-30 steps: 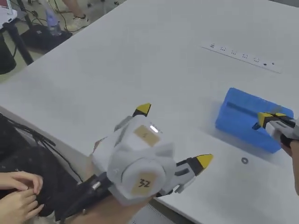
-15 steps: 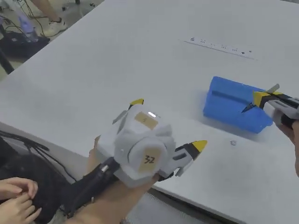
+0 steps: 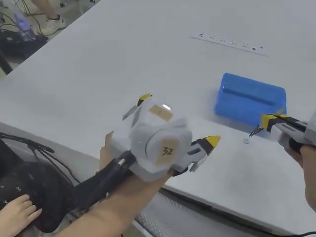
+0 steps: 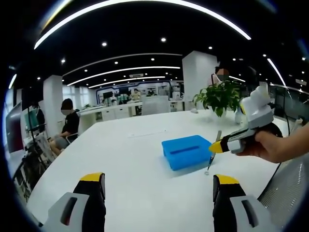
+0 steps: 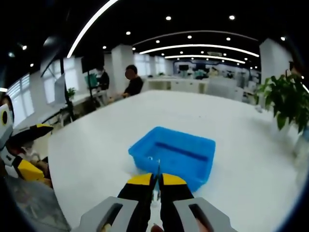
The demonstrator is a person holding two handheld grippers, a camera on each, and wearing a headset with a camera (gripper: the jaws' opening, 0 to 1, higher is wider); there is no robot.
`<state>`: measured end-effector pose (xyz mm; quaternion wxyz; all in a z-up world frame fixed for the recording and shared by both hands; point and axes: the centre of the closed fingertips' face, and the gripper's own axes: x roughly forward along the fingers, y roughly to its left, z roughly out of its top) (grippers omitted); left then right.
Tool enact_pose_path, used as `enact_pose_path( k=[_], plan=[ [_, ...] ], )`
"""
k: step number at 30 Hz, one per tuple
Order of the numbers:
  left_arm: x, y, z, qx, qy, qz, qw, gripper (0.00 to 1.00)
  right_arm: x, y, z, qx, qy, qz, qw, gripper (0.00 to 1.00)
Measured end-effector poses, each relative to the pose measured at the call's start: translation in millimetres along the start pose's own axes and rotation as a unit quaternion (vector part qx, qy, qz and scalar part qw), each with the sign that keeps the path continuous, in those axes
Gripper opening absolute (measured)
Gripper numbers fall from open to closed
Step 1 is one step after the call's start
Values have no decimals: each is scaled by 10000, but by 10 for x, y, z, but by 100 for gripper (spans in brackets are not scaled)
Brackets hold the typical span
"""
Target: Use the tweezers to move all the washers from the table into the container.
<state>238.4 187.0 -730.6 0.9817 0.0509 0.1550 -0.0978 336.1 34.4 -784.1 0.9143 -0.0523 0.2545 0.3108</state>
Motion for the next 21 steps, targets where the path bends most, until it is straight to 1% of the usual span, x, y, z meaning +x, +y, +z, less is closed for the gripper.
enact_pose_path(
  k=[2, 6, 8, 9, 10, 11, 15, 17, 18, 20, 21],
  plan=[
    [0, 10, -2, -3, 3, 26, 10000, 94, 55, -38, -37, -52, 58, -23, 10000, 2],
    [0, 14, -2, -11, 1, 39, 10000, 94, 92, -48, -83, -24, 144, -33, 9999, 2],
    [-1, 15, -3, -9, 5, 47, 10000, 94, 98, -44, -84, -34, 133, -50, 9999, 2],
    [-2, 17, -7, -9, 19, 52, 10000, 93, 94, -63, -100, -98, 185, -111, 9997, 2],
    [-4, 18, -3, -12, 11, 54, 10000, 93, 91, -71, -73, -104, 97, -124, 9998, 2],
    [-8, 18, 6, -23, -15, 53, 10000, 93, 94, -58, -83, -12, 133, -111, 9998, 2],
    [-6, 14, 3, -28, -8, 44, 10000, 92, 85, -47, -92, -21, 133, -138, 9998, 2],
    [-7, 9, 6, -19, -17, 35, 10000, 92, 73, -28, -101, -86, 134, -166, 9997, 1],
    [-8, 7, 11, -21, -27, 31, 10000, 92, 72, -35, -103, -223, 171, -192, 9994, 1],
    [-10, 9, 16, -32, -38, 35, 10000, 92, 96, -24, -94, -220, 218, -170, 9994, 1],
    [-10, 9, 15, -45, -37, 31, 10000, 92, 81, -41, -100, -204, 235, -184, 9993, 0]
  ],
)
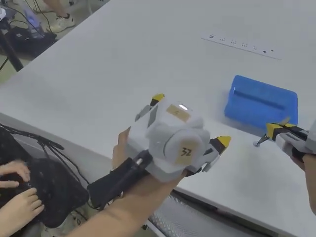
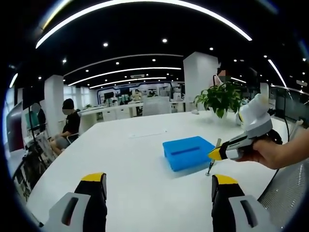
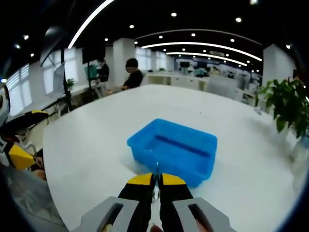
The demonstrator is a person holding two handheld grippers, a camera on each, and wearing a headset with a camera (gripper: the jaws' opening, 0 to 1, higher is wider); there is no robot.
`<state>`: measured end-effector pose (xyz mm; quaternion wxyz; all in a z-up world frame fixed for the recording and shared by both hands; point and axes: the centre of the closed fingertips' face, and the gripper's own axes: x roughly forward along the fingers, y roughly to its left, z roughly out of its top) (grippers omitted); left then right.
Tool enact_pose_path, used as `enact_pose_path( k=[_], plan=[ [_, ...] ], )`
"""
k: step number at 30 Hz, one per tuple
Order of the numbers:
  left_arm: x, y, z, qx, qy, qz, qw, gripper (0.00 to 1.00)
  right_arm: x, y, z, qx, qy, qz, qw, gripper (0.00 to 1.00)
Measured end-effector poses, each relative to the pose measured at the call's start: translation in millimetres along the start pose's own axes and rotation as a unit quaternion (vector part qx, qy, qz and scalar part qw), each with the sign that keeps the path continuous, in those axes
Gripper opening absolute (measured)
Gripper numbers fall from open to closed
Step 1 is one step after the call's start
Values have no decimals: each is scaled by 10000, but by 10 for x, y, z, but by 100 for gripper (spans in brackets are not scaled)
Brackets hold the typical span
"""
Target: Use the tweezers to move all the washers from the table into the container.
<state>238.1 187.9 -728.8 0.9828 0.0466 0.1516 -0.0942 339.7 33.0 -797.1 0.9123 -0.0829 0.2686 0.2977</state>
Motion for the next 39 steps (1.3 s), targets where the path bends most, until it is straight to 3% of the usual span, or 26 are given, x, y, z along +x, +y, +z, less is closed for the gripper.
enact_pose_path(
  k=[5, 13, 17, 22, 26, 29, 35, 39],
  plan=[
    [4, -19, -3, -7, 11, -55, 10000, 93, -33, 17, 65, -50, 59, 16, 10000, 0],
    [13, -29, -11, 24, 26, -77, 10000, 92, -221, 10, 525, -126, -469, 45, 9988, 0],
    [23, 0, -30, 48, 68, -3, 10000, 93, -292, -110, 829, -192, -755, 29, 9970, 0],
    [33, 34, -83, 60, 211, 86, 9997, 93, -133, -323, 1003, -174, -866, 55, 9961, 0],
    [30, 52, -101, 107, 262, 163, 9995, 93, 65, -476, 899, -170, -686, 61, 9975, 0],
    [27, 91, -107, 101, 285, 260, 9992, 92, 257, -547, 716, -205, -454, 77, 9987, 1],
    [27, 108, -76, 42, 203, 296, 9993, 92, 370, -549, 464, -154, -146, 75, 9997, 1],
    [38, 103, -95, 53, 251, 286, 9993, 92, 441, -589, 375, -121, -84, 73, 9999, 1]
  ],
)
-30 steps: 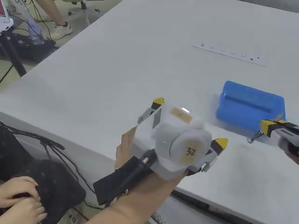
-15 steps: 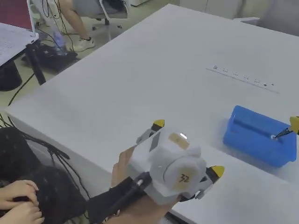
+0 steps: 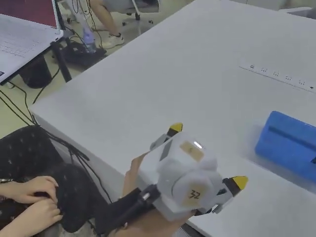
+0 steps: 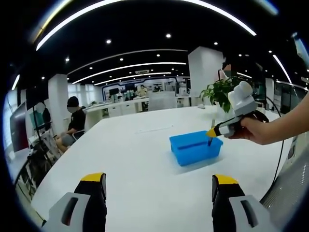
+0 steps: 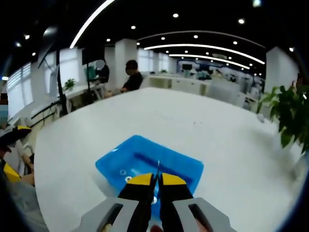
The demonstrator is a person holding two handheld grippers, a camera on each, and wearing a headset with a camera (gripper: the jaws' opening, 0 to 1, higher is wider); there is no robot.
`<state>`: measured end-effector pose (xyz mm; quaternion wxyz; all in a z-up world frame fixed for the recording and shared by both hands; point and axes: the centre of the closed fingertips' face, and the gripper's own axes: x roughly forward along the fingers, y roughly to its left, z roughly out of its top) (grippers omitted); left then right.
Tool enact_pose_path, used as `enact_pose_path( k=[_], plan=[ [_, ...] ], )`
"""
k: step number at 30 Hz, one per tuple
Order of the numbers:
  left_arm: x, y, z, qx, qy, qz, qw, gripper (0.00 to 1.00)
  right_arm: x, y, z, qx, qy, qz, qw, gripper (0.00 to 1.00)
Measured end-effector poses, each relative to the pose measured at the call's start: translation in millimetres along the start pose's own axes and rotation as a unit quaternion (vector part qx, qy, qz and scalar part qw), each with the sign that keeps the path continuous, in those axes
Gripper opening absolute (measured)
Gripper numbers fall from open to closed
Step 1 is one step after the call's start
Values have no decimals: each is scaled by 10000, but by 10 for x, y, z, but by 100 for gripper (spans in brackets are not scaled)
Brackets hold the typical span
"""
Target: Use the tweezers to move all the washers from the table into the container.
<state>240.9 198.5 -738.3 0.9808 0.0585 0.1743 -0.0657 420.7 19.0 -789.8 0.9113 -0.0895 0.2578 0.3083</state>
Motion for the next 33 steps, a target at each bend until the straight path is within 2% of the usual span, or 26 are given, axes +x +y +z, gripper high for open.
enact_pose_path(
  k=[5, 6, 9, 13, 15, 16, 17, 19, 21, 22, 24, 25, 26, 27, 29, 30, 31, 32, 33],
  plan=[
    [10, -6, -22, 41, 49, 1, 10000, 92, -1, 16, -54, -53, 66, 15, 10000, 1],
    [8, -7, -23, 46, 51, 3, 10000, 92, -4, 15, -31, -27, -20, 21, 10000, 1],
    [4, -8, -24, 30, 55, 1, 10000, 92, -7, -6, -18, 7, 34, -13, 10000, 2],
    [-2, -10, -16, 18, 22, -4, 10000, 92, -150, 12, 204, 62, -251, 0, 9997, 2],
    [-4, -2, -11, 3, -1, 5, 10000, 92, -237, 117, 316, 31, -362, 155, 9992, 1],
    [-8, -4, -9, -18, -8, -9, 10000, 92, -310, 219, 380, -82, -388, 301, 9988, 1],
    [-10, -6, -4, -22, -22, -15, 10000, 92, -358, 248, 409, -237, -424, 353, 9982, 1],
    [-17, -12, 7, -28, -49, -29, 10000, 92, -496, 400, 434, -803, -359, 566, 9945, 1],
    [-23, -12, 20, -48, -80, -29, 10000, 92, -616, 564, 362, -1356, -167, 849, 9870, 1],
    [-26, -9, 24, -63, -92, -24, 9999, 92, -668, 665, 264, -1654, 57, 1086, 9802, 1],
    [-31, -11, 41, -93, -139, -40, 9999, 91, -731, 761, 114, -2098, 354, 1284, 9686, 1],
    [-30, -16, 41, -105, -143, -57, 9998, 91, -779, 851, -28, -2353, 611, 1530, 9579, 1],
    [-29, -19, 40, -103, -139, -65, 9998, 91, -796, 877, -160, -2562, 838, 1590, 9498, 1],
    [-30, -25, 41, -89, -143, -77, 9998, 91, -801, 900, -240, -2670, 938, 1658, 9447, 1],
    [-40, -30, 58, -78, -189, -87, 9998, 91, -802, 998, -462, -2683, 1321, 1928, 9345, 1],
    [-39, -28, 55, -81, -181, -87, 9998, 91, -778, 1030, -516, -2745, 1395, 1976, 9306, 1],
    [-37, -25, 45, -90, -152, -86, 9998, 91, -758, 1091, -620, -2907, 1619, 2134, 9185, 1],
    [-34, -23, 39, -91, -136, -81, 9998, 91, -729, 1120, -660, -3055, 1685, 2155, 9120, 1],
    [-35, -22, 38, -87, -132, -80, 9998, 91, -680, 1195, -690, -3265, 1687, 2203, 9036, 1]
  ],
)
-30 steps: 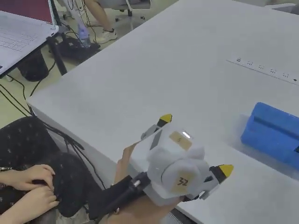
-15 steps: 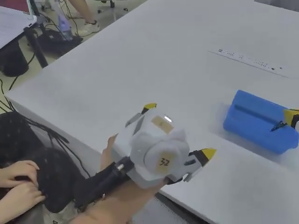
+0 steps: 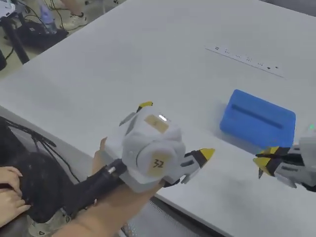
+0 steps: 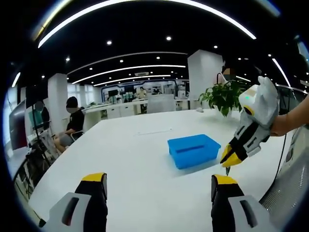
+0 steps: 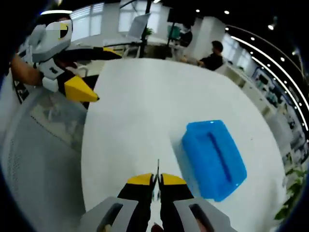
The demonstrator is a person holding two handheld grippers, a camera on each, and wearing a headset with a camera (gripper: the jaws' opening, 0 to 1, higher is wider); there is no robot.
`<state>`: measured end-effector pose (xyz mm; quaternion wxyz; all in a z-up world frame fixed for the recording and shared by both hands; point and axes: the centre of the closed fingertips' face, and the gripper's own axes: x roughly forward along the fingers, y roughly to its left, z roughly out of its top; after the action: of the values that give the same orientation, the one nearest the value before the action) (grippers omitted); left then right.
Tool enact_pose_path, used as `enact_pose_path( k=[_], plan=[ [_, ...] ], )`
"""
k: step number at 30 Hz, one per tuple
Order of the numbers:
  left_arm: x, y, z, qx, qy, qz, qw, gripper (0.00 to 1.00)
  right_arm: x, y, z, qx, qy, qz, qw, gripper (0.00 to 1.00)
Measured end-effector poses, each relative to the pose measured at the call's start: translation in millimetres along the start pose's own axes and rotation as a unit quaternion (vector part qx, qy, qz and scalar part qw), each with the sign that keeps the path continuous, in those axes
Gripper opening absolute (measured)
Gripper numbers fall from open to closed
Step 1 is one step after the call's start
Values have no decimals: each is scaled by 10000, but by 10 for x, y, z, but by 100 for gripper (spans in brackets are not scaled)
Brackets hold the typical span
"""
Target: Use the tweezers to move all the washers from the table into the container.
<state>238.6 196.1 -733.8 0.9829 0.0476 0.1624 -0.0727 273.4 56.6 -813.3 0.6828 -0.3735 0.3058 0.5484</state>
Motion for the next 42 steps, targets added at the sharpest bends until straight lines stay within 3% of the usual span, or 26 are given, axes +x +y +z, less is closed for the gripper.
enact_pose_path(
  k=[3, 9, 17, 18, 23, 24, 26, 31, 32, 34, 36, 37, 41, 42],
  plan=[
    [9, -17, -18, 22, 52, -40, 10000, 91, 161, 91, 99, -19, 18, 235, 9997, 1],
    [18, -32, -59, 37, 173, -72, 9998, 91, 490, 163, 137, -524, 291, 600, 9964, 2],
    [22, -54, -69, 116, 201, -85, 9997, 90, 665, 255, 45, -1063, 553, 755, 9899, 2],
    [25, -57, -79, 120, 227, -91, 9996, 90, 663, 216, 82, -1209, 431, 700, 9893, 2],
    [28, -66, -103, 81, 311, -110, 9994, 91, 648, 217, 73, -803, 415, 743, 9931, 5],
    [32, -83, -113, 17, 350, -162, 9993, 91, 629, 248, 98, -488, 333, 705, 9958, 9],
    [34, -85, -117, -32, 380, -177, 9991, 92, 592, 237, 153, -270, 169, 635, 9975, 10],
    [16, -97, -88, -283, 411, -311, 9983, 92, 248, 158, 238, 369, -269, 193, 9988, 14],
    [3, -108, -80, -309, 418, -351, 9980, 93, 28, 125, 209, 729, -457, -77, 9963, 15],
    [-24, -130, -71, -274, 449, -420, 9977, 93, -200, 112, 151, 1115, -639, -348, 9911, 19],
    [-67, -140, -75, -239, 500, -471, 9974, 92, -468, 111, 11, 1712, -790, -662, 9798, 21],
    [-95, -145, -85, -240, 548, -514, 9969, 92, -608, 113, -57, 2013, -896, -855, 9717, 22],
    [-200, -177, -55, -346, 619, -698, 9950, 99, -949, 146, -261, 2736, -1018, -1345, 9469, 34],
    [-234, -198, -25, -344, 629, -779, 9944, 99, -1041, 146, -298, 2967, -1115, -1513, 9363, 38]
  ],
)
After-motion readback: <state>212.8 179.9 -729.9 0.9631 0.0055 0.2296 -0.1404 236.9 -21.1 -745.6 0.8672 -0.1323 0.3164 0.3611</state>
